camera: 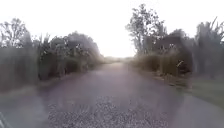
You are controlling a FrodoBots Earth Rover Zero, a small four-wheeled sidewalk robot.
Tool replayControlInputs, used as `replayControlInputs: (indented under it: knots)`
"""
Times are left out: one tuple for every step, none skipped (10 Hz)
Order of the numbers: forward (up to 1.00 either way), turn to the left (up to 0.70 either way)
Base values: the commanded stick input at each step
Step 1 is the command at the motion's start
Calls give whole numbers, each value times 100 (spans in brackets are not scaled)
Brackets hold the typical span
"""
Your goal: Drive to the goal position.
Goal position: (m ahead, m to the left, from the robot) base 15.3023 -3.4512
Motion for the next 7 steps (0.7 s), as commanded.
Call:
replayControlInputs:
  knots:
    - [70, -14]
    - [70, -14]
    - [70, -14]
    - [70, -14]
    - [70, -14]
    - [70, -14]
    - [70, -14]
